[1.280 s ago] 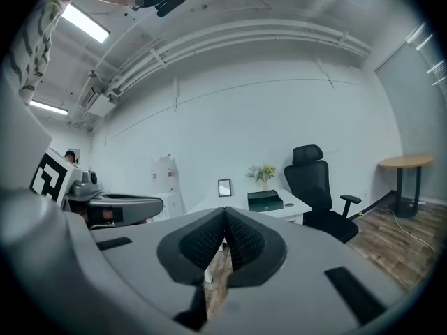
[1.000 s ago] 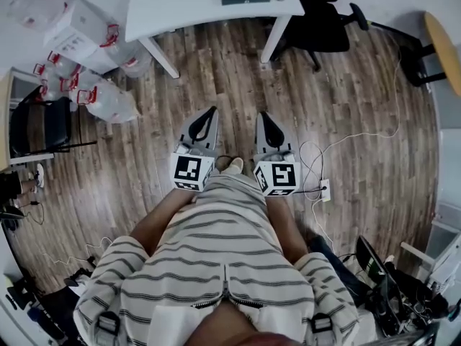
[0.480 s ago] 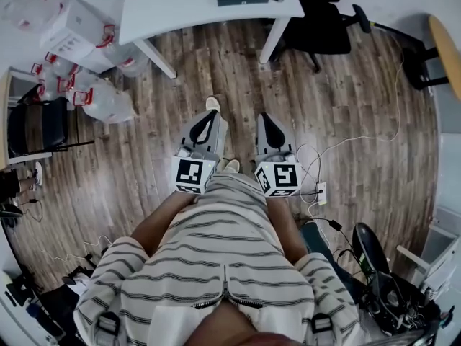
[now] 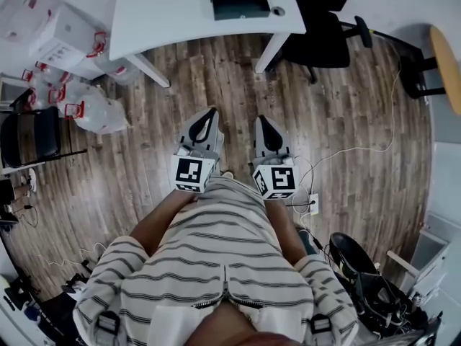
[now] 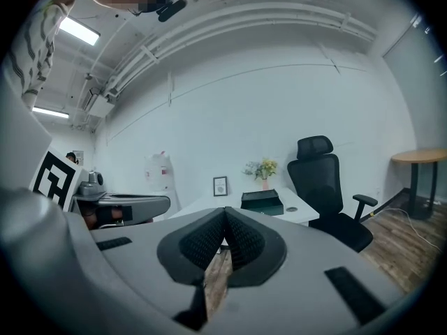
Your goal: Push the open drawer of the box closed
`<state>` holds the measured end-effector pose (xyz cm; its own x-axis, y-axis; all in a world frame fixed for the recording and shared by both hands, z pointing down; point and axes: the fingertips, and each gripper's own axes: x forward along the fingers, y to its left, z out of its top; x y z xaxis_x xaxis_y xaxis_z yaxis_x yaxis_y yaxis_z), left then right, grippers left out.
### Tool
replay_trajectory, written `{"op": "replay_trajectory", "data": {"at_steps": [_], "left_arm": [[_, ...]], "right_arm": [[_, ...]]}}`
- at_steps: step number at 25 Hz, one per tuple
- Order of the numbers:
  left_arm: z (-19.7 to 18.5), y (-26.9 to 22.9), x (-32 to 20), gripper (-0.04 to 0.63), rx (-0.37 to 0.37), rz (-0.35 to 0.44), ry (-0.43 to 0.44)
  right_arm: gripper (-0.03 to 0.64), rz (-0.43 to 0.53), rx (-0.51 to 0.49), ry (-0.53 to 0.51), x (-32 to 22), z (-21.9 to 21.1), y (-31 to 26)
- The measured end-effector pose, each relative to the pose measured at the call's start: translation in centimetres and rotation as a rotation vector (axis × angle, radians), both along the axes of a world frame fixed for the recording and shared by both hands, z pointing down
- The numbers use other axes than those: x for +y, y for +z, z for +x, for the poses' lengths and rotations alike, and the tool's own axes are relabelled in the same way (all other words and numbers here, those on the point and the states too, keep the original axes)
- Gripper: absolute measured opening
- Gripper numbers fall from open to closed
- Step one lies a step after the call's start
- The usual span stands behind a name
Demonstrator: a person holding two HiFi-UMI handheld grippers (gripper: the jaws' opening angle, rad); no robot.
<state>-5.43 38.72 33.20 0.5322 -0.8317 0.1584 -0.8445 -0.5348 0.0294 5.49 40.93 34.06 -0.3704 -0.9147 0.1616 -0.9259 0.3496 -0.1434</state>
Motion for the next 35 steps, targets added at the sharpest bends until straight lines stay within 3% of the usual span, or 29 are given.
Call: {"op": "replay_trajectory", "data": {"at_steps": [18,23,35], "left_arm": [[-3.4,-2.3,-26.7,0.000,0.002,-0.045,0.053],[-4.3,-1.2,-31.1,0.000,0.010,-0.073,0.061],[-2.7,0.8,-36.2,0.000,0.028,-0.124,0.061]], "right_arm": [[0.009,-0.040,0.012,0.056,-26.2,-3.5,-2.1],[0.009,-0.054,0.019,0.072,-30.6,-4.1,-2.0],[0.009,-0.118,0.042,0.055,-35.4,-3.3,0.6]]}}
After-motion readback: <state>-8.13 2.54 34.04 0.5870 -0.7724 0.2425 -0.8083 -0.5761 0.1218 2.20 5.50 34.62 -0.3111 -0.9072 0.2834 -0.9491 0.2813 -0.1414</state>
